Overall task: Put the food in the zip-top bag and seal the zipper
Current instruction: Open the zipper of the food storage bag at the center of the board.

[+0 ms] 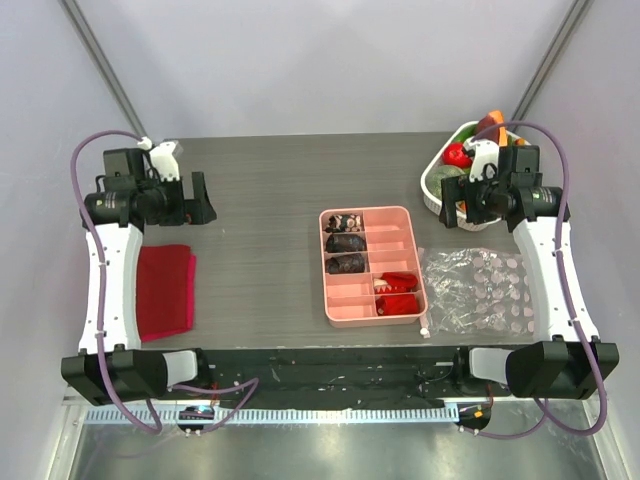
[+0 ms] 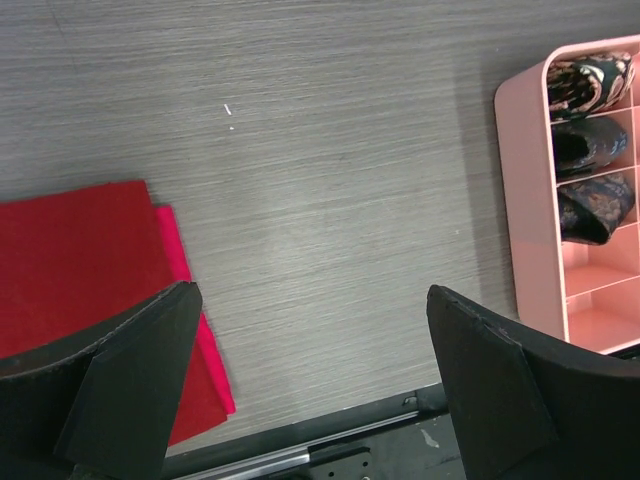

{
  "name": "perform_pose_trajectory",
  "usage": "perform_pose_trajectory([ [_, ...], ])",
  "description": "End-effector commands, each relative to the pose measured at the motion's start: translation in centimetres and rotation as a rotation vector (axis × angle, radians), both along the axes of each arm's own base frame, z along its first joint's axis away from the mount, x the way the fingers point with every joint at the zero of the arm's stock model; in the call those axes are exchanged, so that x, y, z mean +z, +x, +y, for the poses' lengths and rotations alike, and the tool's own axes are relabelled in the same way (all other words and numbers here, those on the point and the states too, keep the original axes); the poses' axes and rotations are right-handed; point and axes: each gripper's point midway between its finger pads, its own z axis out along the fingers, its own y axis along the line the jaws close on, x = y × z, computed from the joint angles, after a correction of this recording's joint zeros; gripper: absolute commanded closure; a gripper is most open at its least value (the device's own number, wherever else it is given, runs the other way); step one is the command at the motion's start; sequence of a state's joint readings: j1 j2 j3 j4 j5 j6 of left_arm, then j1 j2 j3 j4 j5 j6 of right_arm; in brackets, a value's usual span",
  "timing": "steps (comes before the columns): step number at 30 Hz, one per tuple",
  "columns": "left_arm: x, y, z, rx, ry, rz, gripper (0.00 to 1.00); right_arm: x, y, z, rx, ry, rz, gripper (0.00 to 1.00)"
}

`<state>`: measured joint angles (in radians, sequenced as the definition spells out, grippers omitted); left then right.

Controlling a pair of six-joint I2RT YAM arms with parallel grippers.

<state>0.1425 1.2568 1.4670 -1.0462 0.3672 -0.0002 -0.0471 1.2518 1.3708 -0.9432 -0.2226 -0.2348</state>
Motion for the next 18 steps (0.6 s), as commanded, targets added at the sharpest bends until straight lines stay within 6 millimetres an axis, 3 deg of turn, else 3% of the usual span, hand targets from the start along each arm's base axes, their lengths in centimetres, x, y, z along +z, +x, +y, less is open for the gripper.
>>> perform_pose_trajectory([
  [1,0.1,0.6,0.9,-0.005,0.096,-0.017,0.00,0.5,-0.6,0.2,0.024,-0.001,-0.008,0.00],
  [9,0.1,1.5,0.2,-0.036,0.118,-0.012,0.00,-0.4,-1.3,-0.4,0.027,-0.038,0.021,0.00],
  [12,-0.4,1.4,-0.7,-0.083,0.135,-0.007,0.00,-1.7,-2.1,-1.1,0.053,-0.098,0.083,0.00],
  [15,-1.2,0.9,-2.0,-0.157,0.136,0.024,0.00,-3.5,-3.3,-3.8,0.074,-0.216,0.165,0.00],
  [17,-1.5,0.9,-2.3,-0.170,0.125,0.044,0.00,-4.8,-4.5,-6.5,0.039,-0.249,0.239,0.00],
  [18,-1.9,0.7,-3.4,-0.213,0.119,0.061,0.00,-5.2,-4.8,-7.5,0.054,-0.274,0.259,0.00],
])
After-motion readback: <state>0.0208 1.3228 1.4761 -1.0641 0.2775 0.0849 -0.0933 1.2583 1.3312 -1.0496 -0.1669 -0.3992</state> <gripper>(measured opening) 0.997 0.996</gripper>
